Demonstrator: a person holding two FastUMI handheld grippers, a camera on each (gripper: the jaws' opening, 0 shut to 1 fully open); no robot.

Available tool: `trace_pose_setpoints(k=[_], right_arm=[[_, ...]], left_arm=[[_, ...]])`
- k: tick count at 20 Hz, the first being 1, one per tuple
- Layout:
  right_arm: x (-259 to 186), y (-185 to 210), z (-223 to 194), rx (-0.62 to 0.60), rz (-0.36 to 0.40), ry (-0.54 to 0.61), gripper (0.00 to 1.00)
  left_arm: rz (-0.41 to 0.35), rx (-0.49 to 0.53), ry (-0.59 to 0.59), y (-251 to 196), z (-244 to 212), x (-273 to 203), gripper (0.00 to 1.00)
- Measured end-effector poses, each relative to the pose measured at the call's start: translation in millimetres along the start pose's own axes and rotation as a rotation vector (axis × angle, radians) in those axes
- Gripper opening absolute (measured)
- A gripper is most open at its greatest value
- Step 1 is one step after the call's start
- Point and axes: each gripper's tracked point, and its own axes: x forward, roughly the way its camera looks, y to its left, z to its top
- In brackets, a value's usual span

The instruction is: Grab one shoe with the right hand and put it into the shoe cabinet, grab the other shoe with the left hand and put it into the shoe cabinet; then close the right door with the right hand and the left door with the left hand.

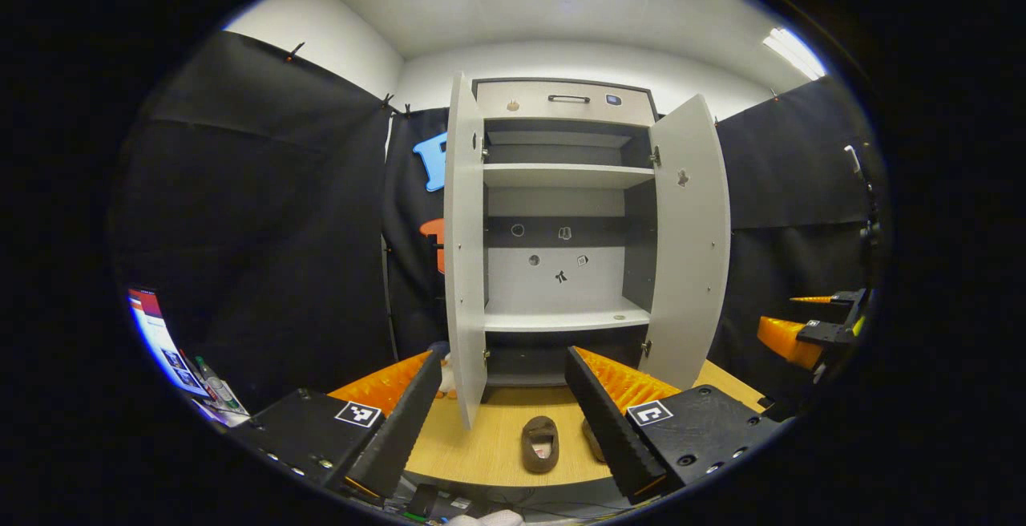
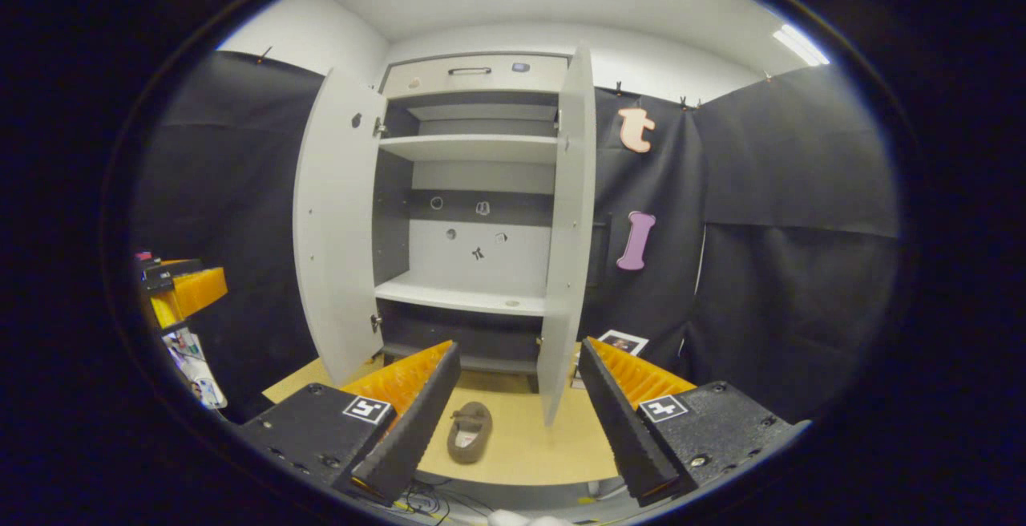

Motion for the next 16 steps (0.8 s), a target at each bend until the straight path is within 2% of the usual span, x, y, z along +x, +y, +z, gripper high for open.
trace_pose_setpoints(k=[10,11,12,16], right_arm=[[82,78,-154,0.0,0.147,0.347,0.98],[91,83,-169,0.007,0.157,0.374,0.98],[102,87,-184,0.014,0.165,0.406,0.97],[145,103,-241,0.049,0.192,0.519,0.96]], left_arm=[[0.055,-0.011,0.064,24,-26,-1,0.95],[0.066,-0.01,0.067,26,-27,0,1.0],[0.076,-0.01,0.071,28,-27,2,0.95],[0.1,-0.024,0.092,28,-29,7,0.96]])
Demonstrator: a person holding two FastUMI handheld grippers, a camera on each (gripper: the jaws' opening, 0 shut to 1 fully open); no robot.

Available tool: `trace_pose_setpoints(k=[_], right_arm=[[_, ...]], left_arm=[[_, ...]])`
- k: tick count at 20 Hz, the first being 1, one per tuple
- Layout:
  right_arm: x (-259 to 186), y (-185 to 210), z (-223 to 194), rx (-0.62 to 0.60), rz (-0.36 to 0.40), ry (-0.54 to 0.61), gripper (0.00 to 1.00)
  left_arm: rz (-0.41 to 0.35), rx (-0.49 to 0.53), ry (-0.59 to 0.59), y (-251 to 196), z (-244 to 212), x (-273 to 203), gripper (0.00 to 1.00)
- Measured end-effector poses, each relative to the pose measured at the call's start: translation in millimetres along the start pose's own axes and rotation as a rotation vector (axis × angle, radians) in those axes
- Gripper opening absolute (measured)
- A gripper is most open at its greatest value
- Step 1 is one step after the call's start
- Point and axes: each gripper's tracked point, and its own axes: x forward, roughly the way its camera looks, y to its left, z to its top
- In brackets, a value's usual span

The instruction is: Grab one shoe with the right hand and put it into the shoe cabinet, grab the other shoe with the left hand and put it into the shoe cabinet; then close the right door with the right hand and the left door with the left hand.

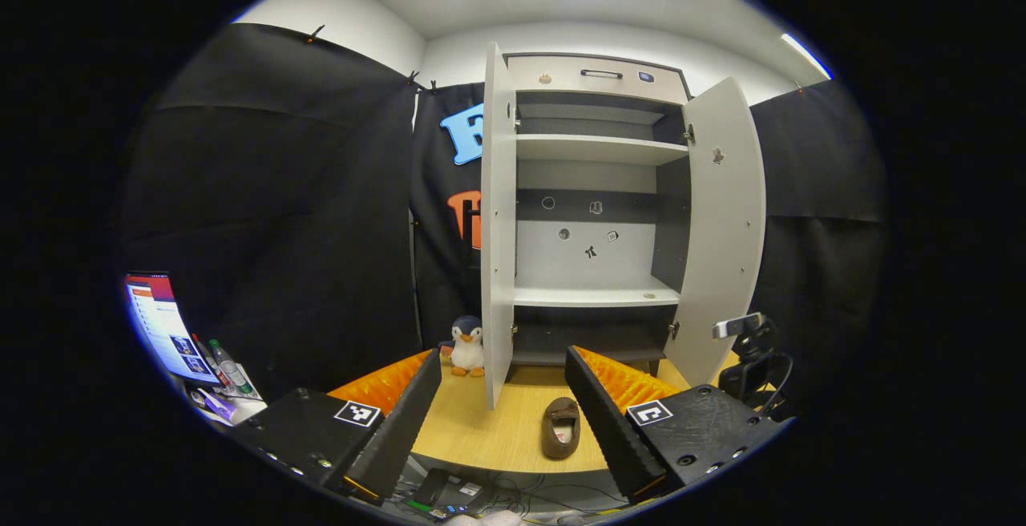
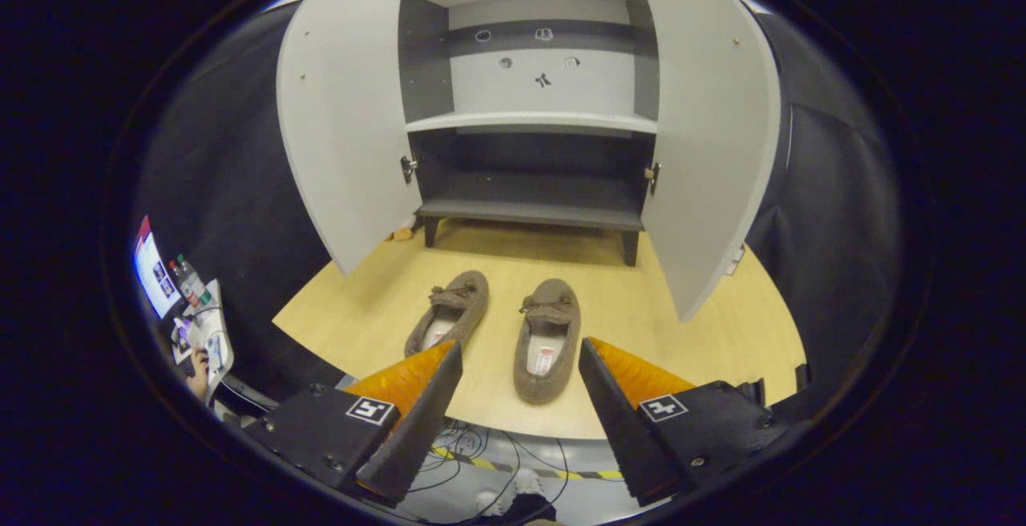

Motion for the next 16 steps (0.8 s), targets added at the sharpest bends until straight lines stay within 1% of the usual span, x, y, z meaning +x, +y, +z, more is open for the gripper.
trace_pose_setpoints(k=[1,2,4,6,8,10,12,13,16], right_arm=[[16,0,-5,0.008,0.004,0.017,0.92],[32,0,-8,0.014,0.004,0.034,0.95],[59,2,-12,0.036,0.011,0.053,0.95],[83,1,-14,0.029,0.008,0.073,0.91],[110,0,-19,0.028,0.006,0.097,0.91],[133,0,-23,0.049,0.008,0.118,0.91],[152,0,-31,0.051,0.011,0.154,0.88],[160,1,-31,0.053,0.014,0.155,0.84],[186,2,-26,0.065,0.014,0.159,0.84]], left_arm=[[0.007,0.001,0.004,1,0,0,0.96],[0.018,0.008,0.011,2,-1,1,0.96],[0.036,0.023,0.018,-1,-1,8,0.96],[0.056,0.039,0.028,-5,-1,22,0.96],[0.066,0.04,0.036,-8,-3,34,0.96],[0.086,0.044,0.046,-6,-4,42,0.95],[0.108,0.043,0.048,-6,-3,52,0.95],[0.115,0.04,0.049,-7,-4,56,0.95],[0.137,0.046,0.048,-6,-3,66,0.95]])
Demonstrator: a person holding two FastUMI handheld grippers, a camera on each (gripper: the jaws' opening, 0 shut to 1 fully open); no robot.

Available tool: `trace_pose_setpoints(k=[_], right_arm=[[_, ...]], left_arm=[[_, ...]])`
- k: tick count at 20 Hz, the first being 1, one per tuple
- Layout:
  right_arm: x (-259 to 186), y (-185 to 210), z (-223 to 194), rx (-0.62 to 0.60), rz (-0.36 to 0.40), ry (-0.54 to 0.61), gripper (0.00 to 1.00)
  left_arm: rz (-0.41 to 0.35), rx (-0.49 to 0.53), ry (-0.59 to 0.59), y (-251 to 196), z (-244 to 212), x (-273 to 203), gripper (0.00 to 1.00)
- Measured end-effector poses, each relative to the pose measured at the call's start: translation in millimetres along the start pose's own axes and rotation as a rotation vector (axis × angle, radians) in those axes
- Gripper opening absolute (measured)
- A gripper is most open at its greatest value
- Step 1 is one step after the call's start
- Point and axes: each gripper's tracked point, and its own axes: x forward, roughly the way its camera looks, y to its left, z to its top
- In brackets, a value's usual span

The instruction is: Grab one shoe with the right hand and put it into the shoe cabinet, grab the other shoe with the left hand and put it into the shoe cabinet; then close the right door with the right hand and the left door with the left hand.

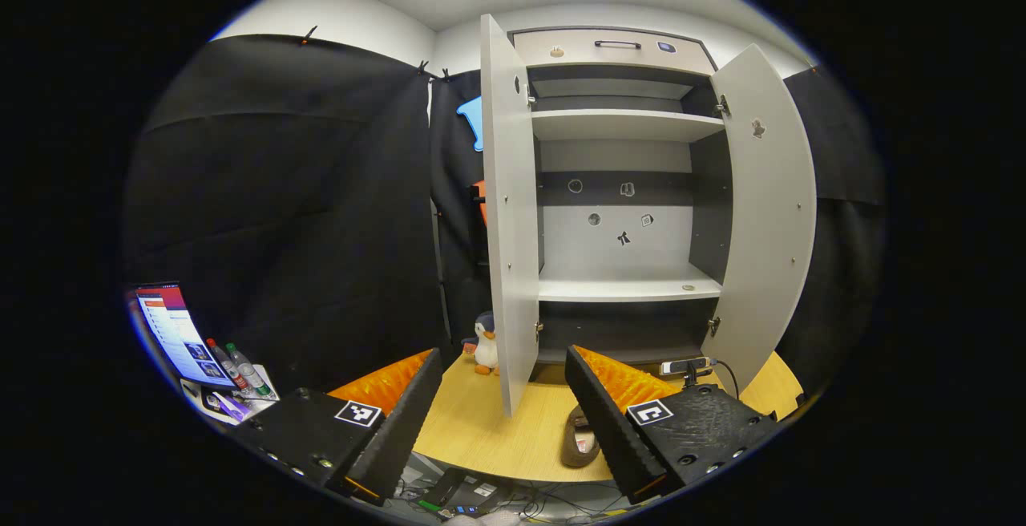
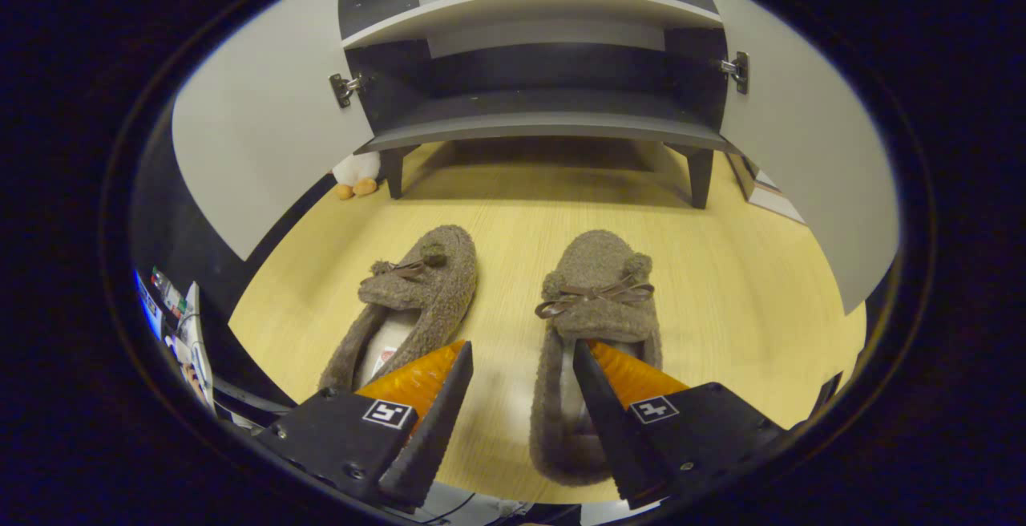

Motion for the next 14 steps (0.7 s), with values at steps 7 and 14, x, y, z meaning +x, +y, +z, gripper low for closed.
trace_pose_setpoints(k=[7,14], right_arm=[[38,-9,18,0.063,0.002,0.004,0.62],[33,-26,30,0.079,-0.036,-0.011,0.1]], left_arm=[[0.024,-0.012,0.019,-2,-4,26,0.95],[-0.009,-0.029,0.006,-11,-2,37,0.95]])
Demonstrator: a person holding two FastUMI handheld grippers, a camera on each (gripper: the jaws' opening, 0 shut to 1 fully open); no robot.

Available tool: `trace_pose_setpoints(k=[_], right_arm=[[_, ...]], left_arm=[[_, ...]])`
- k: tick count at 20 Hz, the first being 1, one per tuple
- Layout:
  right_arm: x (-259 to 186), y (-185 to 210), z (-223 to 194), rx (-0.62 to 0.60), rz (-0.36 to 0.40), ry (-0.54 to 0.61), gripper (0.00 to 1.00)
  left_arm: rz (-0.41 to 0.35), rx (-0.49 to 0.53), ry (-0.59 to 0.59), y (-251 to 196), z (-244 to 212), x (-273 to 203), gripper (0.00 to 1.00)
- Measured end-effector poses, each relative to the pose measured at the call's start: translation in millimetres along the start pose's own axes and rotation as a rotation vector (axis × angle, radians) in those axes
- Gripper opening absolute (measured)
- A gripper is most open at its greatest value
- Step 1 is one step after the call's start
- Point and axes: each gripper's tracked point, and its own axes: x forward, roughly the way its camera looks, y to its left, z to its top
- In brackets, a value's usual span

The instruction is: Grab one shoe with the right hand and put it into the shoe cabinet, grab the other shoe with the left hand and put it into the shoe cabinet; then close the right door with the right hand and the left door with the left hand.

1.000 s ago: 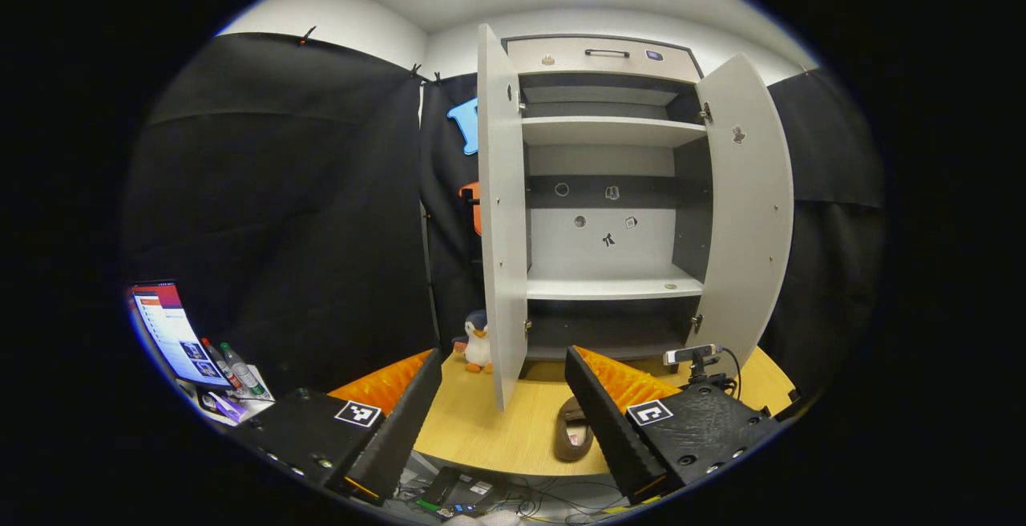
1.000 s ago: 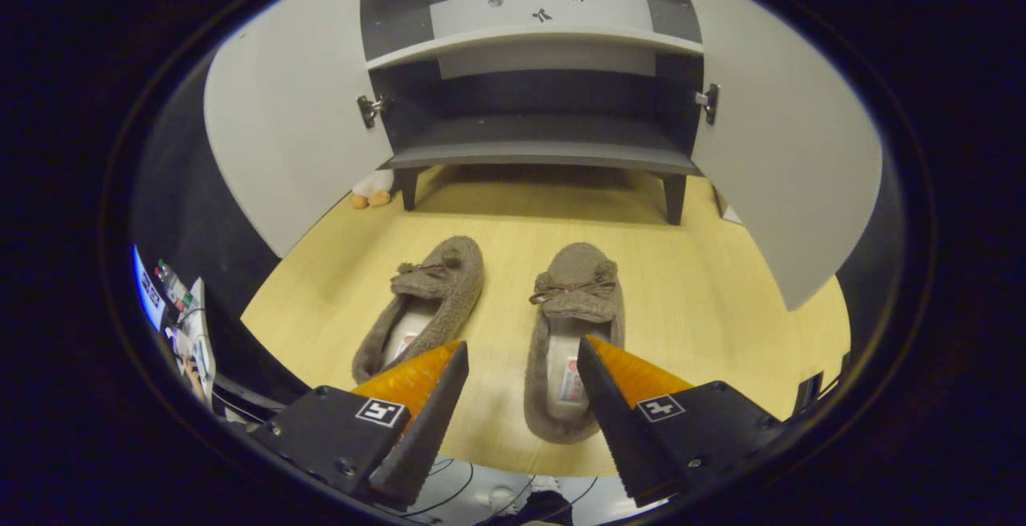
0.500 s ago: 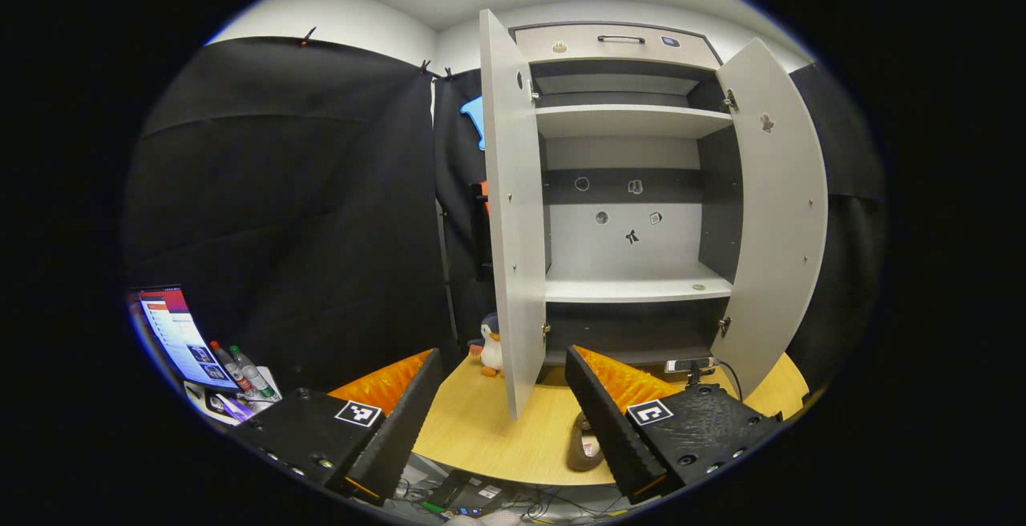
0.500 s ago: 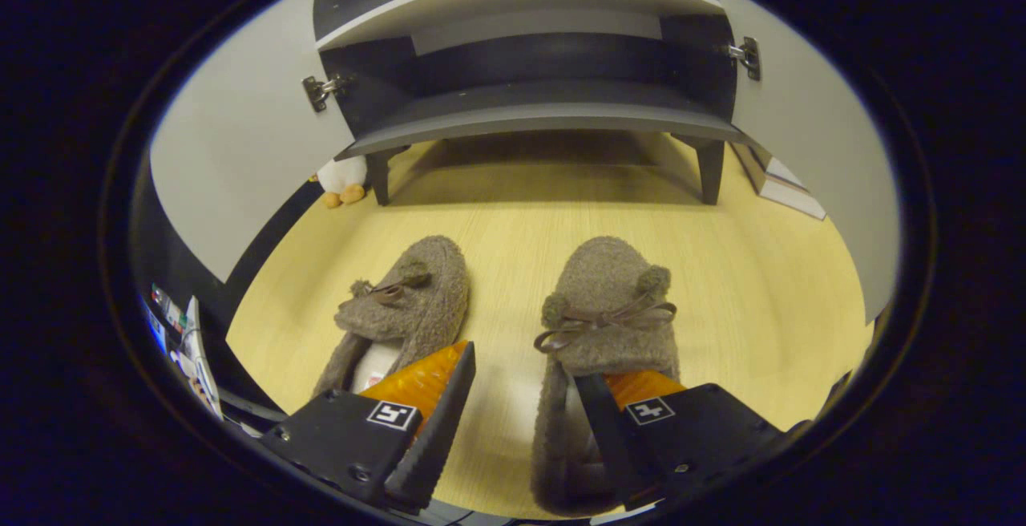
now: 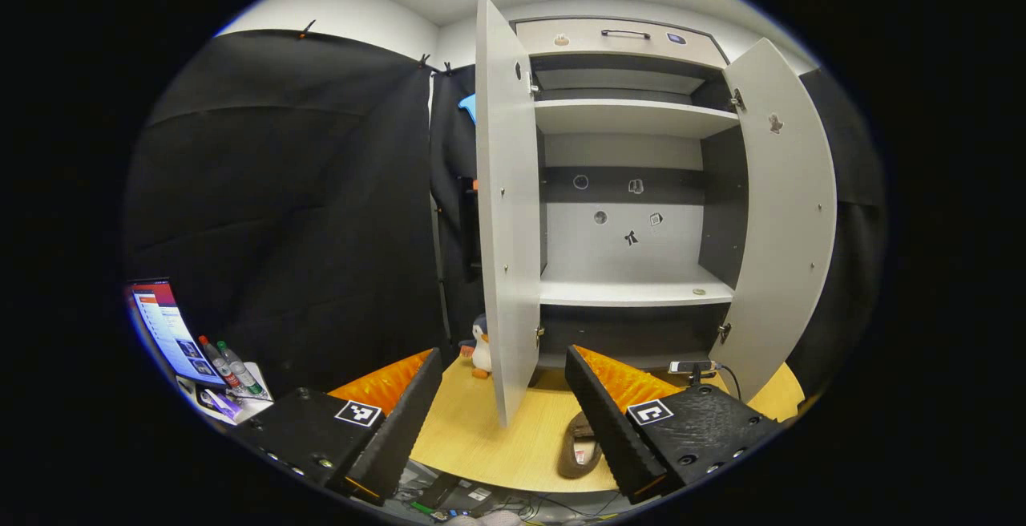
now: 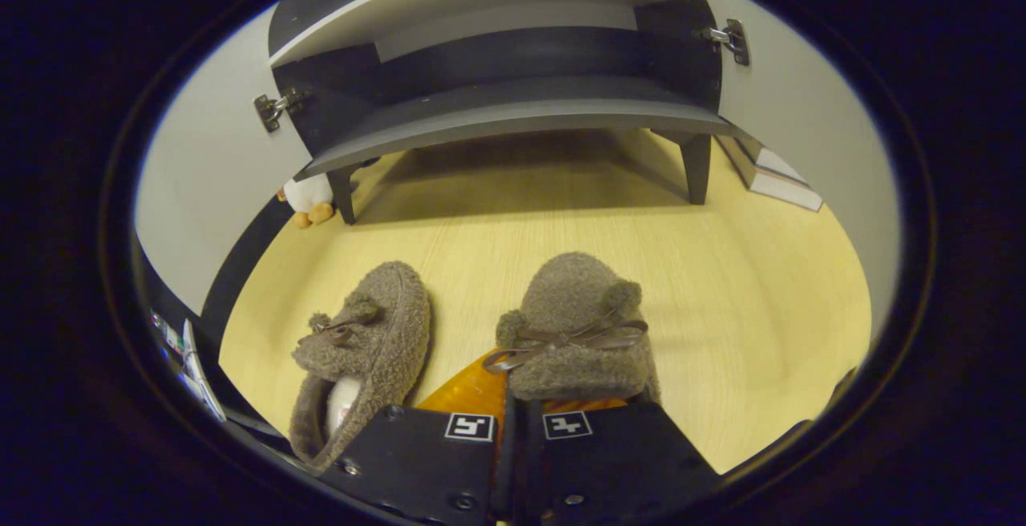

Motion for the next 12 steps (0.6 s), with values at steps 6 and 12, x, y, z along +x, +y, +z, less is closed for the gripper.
trace_pose_setpoints(k=[6,12], right_arm=[[-49,16,46,-0.06,0.029,-0.108,0.09],[-119,40,127,-0.144,0.052,-0.281,0.09]], left_arm=[[-0.031,-0.021,-0.021,-1,3,-2,0.95],[-0.052,-0.048,-0.03,-3,3,-10,0.95]])
